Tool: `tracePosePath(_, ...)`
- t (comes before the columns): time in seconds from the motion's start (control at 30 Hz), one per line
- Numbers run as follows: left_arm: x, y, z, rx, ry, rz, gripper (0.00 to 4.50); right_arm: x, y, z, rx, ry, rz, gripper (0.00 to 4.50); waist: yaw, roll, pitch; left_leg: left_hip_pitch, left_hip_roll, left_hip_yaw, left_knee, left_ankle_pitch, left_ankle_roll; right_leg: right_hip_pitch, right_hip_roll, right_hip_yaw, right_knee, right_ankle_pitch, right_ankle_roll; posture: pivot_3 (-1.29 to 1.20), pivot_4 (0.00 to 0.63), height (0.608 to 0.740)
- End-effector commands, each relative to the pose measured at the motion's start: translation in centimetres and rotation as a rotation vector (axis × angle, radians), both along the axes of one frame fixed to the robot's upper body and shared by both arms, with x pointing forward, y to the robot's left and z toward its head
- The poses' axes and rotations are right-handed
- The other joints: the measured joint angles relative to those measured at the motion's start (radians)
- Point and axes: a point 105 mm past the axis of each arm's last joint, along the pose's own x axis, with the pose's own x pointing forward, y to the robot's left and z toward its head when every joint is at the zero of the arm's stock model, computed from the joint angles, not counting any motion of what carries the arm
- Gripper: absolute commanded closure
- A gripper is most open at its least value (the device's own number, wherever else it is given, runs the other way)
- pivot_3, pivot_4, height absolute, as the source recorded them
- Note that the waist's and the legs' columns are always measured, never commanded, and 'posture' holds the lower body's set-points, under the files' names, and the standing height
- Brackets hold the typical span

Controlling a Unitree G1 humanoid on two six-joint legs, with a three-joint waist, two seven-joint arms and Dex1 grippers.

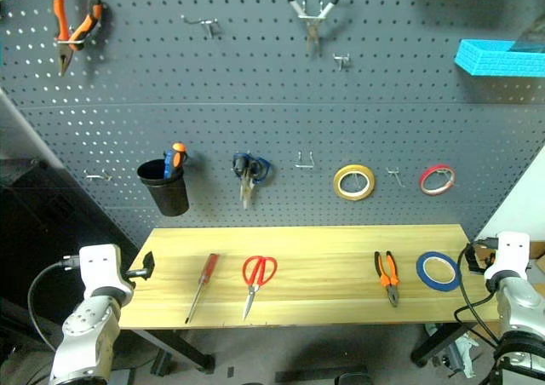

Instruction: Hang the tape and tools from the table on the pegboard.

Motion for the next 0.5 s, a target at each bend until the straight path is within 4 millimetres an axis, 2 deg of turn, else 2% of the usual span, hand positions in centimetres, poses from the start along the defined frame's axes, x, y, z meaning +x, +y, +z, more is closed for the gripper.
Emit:
tracePosePath(0.03, 0.4, 0.3, 1.8, 0.072, -0.043, -0.019, 0.02, 0.9, -0.2, 2.0, -0.026, -0.075, 0.01, 0.0, 0.0, 0.0, 0.0, 0.0, 0.0, 0.0, 0.0, 0.0, 0.0, 0.0, 0.0, 0.0, 0.0, 0.0, 0.0, -0.06, 0.0, 0.74)
tracePosePath(0.13, 0.3, 0.3, 2.0, 0.105, -0.052, -0.024, 0.02, 1.0, 0.0, 2.0, -0.027, -0.073, 0.02, 0.0, 0.0, 0.0, 0.0, 0.0, 0.0, 0.0, 0.0, 0.0, 0.0, 0.0, 0.0, 0.0, 0.0, 0.0, 0.0, -0.06, 0.0, 0.74)
tracePosePath(0.5, -1.1, 0.0, 1.4, 0.044, -0.058, -0.007, 0.02, 1.0, 0.8, 1.8, -0.036, -0.06, 0.077, 0.0, 0.001, 0.0, 0.0, 0.001, 0.0, 0.0, 0.0, 0.0, 0.0, 0.001, 0.0, 0.0, 0.0, 0.0, 0.0, -0.06, 0.0, 0.74)
